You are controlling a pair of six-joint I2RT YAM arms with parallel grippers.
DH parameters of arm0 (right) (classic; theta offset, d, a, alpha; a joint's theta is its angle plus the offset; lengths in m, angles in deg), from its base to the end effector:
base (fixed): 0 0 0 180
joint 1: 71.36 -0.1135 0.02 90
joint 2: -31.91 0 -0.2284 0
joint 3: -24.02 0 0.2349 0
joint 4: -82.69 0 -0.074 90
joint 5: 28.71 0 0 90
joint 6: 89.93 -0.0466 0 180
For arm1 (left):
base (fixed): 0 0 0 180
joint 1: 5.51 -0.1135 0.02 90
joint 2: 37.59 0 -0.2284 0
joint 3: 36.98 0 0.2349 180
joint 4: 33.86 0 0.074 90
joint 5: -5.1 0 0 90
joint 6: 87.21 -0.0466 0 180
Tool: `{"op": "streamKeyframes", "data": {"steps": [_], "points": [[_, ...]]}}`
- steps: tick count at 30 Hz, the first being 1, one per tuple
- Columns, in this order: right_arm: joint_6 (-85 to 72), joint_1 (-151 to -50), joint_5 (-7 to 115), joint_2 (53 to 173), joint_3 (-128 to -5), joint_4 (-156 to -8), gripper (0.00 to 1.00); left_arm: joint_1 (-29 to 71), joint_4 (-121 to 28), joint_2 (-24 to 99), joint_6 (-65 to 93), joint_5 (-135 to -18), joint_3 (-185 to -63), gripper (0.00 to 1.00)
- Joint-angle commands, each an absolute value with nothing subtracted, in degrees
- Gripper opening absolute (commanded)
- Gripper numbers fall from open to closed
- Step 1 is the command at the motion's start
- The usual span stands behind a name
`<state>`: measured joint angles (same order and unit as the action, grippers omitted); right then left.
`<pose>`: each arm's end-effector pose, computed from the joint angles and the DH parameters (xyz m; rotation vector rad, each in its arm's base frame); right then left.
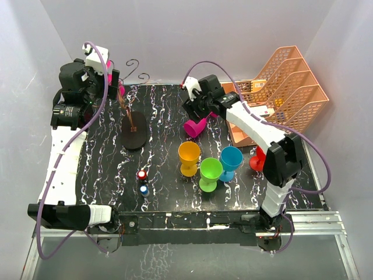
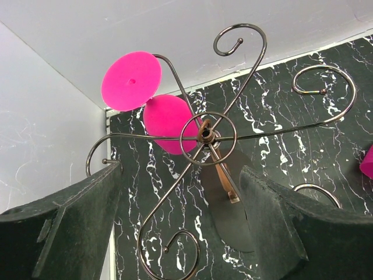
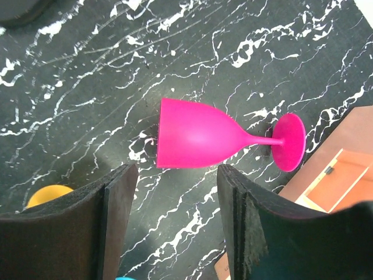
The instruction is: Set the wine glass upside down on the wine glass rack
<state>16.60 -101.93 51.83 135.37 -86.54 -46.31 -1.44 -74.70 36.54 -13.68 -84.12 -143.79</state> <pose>0.3342 0.2063 0.2815 -1.0121 2.1157 0.3144 0.2739 -0.0201 0.4429 0.3158 1.6861 0.1490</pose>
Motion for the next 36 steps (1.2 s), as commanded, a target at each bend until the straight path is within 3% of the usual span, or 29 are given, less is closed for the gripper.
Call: {"op": "streamKeyframes", "data": {"steps": [1, 8, 19, 30, 36], "points": [[19.7, -102.7, 55.6, 138.3, -87.8, -47.8, 0.65, -1.8, -74.4, 34.8, -13.9, -82.9, -143.9, 0.80], [23.3, -105.4, 59.9, 144.4, -92.4, -47.3, 0.80, -1.8, -74.4, 34.5, -14.1, -82.9, -143.7, 0.80], [22.6, -106.2, 60.9, 154.0, -97.8, -51.4, 0.89, -2.0, -74.4, 32.9, -15.4, -84.3, -142.8, 0.81], [22.5, -106.7, 69.7, 159.1, -99.3, -55.0, 0.88, -2.0, -74.7, 32.7, -15.5, -84.5, -143.5, 0.81], [24.5, -106.7, 74.3, 158.3, -96.9, -57.2, 0.82, -2.0, -74.7, 32.6, -15.6, -84.4, -143.1, 0.81]]}}
